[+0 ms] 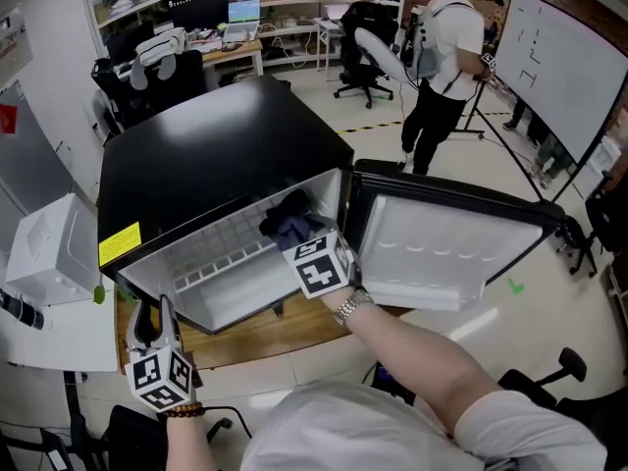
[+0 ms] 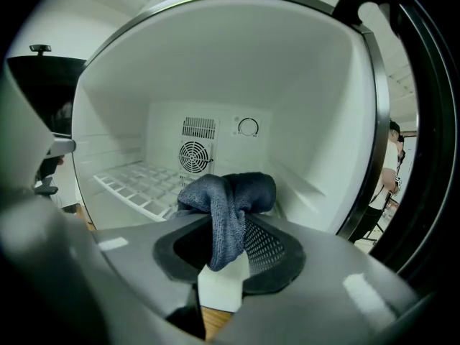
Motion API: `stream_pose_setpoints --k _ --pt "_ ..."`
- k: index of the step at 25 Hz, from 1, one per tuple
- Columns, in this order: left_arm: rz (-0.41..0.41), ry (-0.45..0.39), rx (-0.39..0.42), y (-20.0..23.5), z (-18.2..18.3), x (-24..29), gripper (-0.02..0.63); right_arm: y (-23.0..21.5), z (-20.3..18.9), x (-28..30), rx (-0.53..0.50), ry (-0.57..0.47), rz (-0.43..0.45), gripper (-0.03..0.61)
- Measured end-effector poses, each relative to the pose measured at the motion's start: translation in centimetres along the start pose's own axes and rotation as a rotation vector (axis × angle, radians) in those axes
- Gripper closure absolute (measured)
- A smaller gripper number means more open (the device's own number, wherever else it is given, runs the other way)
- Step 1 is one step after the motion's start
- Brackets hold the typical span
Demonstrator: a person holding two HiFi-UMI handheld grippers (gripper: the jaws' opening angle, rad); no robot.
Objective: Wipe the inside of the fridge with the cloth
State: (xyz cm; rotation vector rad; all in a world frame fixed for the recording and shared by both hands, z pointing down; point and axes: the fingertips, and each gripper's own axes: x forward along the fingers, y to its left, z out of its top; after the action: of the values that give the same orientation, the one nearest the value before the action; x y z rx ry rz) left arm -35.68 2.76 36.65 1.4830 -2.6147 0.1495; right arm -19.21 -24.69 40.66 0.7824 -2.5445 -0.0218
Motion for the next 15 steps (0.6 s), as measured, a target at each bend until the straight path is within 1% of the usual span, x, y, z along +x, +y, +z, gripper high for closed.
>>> stream_pose_setpoints --k 7,10,15 --pt "-0.014 0.000 0.003 -0.3 -0.1 0.2 0.462 -0.3 -0.1 -0.4 0.020 -0.008 -0.010 0.476" --pt "-0.013 0.001 0.005 -0.2 -0.1 0.1 0.462 0.4 0.4 -0.7 0.034 -0.041 0.016 0.476" --pt "0.017 -0.009 0.025 -0.4 -0.4 -0.9 0.462 1.8 2.3 -2.1 0.007 -0.124 0.071 0.476"
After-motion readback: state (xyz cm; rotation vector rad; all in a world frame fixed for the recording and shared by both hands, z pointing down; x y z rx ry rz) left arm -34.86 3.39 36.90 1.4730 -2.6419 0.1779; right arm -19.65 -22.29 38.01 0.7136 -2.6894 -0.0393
